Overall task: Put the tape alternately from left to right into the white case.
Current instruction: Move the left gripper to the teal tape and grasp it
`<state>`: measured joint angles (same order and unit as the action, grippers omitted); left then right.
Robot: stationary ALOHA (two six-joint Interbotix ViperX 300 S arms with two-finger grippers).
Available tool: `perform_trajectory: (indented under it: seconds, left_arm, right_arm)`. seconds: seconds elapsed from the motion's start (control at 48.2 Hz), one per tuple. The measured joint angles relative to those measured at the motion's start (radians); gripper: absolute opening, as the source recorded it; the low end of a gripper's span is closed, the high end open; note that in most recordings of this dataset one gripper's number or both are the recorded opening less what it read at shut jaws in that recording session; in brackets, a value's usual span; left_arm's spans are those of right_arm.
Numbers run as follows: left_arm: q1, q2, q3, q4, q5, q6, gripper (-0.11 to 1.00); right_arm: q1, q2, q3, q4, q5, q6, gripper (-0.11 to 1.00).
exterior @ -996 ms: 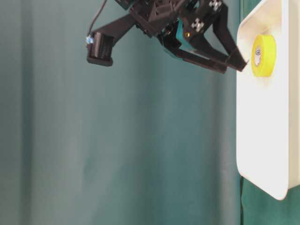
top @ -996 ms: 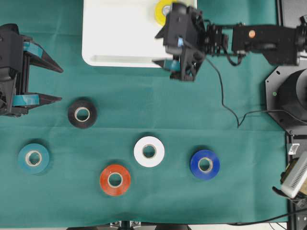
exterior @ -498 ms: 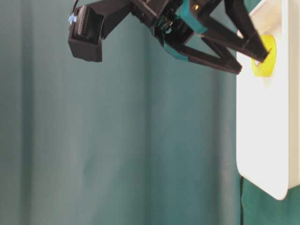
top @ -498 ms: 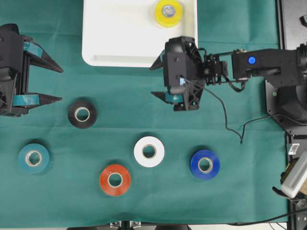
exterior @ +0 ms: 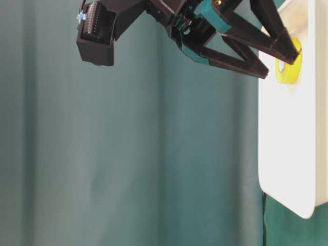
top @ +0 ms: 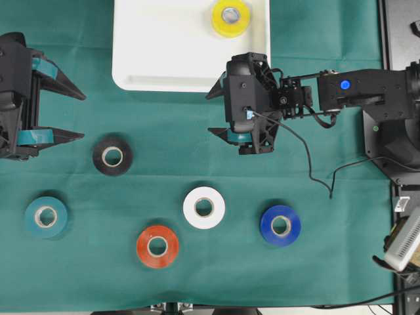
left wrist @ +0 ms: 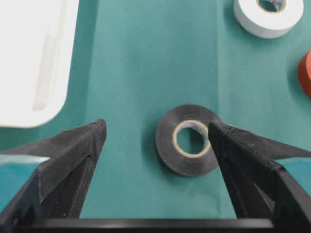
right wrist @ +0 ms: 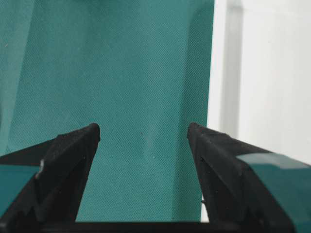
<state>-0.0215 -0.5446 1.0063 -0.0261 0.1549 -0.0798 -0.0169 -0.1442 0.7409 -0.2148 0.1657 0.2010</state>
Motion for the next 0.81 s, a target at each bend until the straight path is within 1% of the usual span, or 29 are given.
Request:
perform_trajectory:
  seconds: [0.041,0.104,0.207,0.373,0.56,0.685,0.809]
  left_arm:
    - [-0.006,0.000,0.002,-0.002,0.002,-0.011,0.64]
    - [-0.020,0.000,0.005,-0.002,0.009,-0.044,0.64]
    - [-0.066,0.000,0.012,-0.002,0.026,-0.080,0.64]
    - [-0.161,0.000,0.025,-0.002,0.035,-0.130,0.64]
    - [-0.253,0.005,0.035,-0.002,0.038,-0.206,0.64]
    - [-0.293,0.015,0.046,-0.002,0.044,-0.222,0.64]
    - [-0.333,0.026,0.051,-0.002,0.052,-0.222,0.64]
  right_arm:
    - [0.000,-0.002,0.002,0.000,0.000,0.000,0.77]
    - [0.000,-0.002,0.002,0.000,0.000,0.000,0.77]
    - [0.000,-0.002,0.002,0.000,0.000,0.000,0.77]
    - [0.000,-0.002,0.000,0.000,0.000,0.000,0.77]
    - [0.000,-0.002,0.002,0.000,-0.009,0.000,0.77]
    - [0.000,-0.002,0.005,0.000,-0.015,0.000,0.77]
    - [0.000,-0.002,0.006,0.002,-0.017,0.000,0.77]
